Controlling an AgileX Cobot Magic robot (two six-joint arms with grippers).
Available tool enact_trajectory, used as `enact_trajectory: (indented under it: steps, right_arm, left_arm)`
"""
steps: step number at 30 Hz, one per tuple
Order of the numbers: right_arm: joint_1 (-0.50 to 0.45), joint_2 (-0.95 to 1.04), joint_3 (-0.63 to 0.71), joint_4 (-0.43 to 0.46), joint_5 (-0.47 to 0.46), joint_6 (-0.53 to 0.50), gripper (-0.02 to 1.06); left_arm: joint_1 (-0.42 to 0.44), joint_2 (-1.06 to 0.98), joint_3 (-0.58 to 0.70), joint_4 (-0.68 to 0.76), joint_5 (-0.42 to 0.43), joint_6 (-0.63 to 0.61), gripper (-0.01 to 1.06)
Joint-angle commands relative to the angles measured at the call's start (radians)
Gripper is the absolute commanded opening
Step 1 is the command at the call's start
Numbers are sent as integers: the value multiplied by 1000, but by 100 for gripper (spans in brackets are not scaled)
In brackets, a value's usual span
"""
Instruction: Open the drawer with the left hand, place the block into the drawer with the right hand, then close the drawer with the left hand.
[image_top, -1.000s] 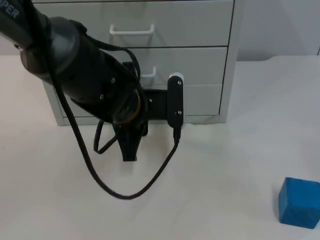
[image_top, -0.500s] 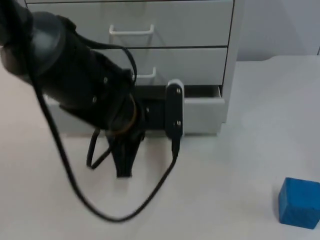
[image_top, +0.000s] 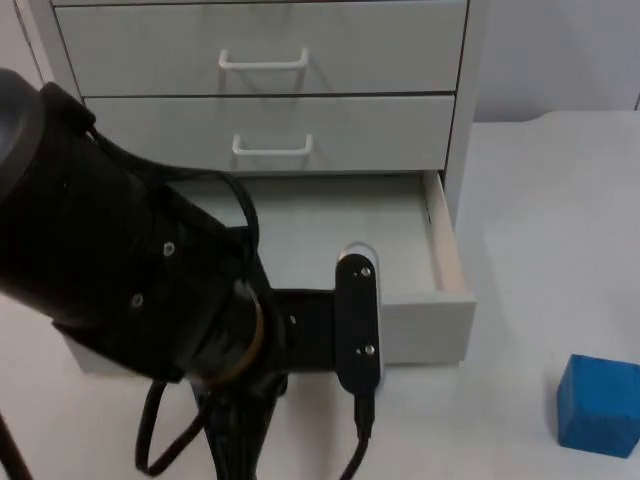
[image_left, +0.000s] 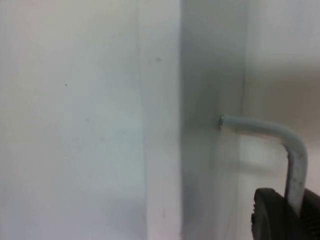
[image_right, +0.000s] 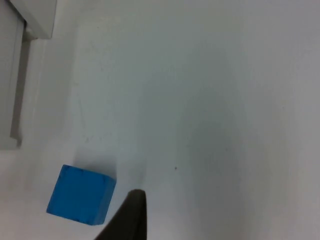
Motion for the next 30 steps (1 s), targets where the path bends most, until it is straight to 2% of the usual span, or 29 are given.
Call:
enact_trajectory:
  steps: [1, 13, 15, 17, 18, 22, 25, 30]
  right_arm:
    - [-5, -2, -6, -5, -4, -7, 105]
    - [-5, -2, -6, -5, -2, -7, 105]
    - [-5, -2, -6, -5, -2, -7, 105]
    - [-5, -2, -6, -5, -2, -7, 105]
    - [-5, -2, -6, -5, -2, -7, 105]
    - [-5, -2, -6, -5, -2, -7, 105]
    - [-5, -2, -6, -5, -2, -7, 105]
    - [-5, -2, -6, -5, -2, -7, 105]
  left_arm:
    - [-28, -15, 14, -82, 5, -41, 0]
    - [-32, -15, 15, -93, -9, 14, 2]
    - [-32, -15, 15, -93, -19, 14, 17]
    - [-32, -15, 15, -105, -32, 14, 36]
    - [-32, -15, 15, -105, -32, 14, 36]
    - [-32, -31, 14, -145, -25, 14, 67]
    - [-32, -62, 14, -163, -7, 14, 72]
    - [-33, -181, 14, -267, 32, 27, 73]
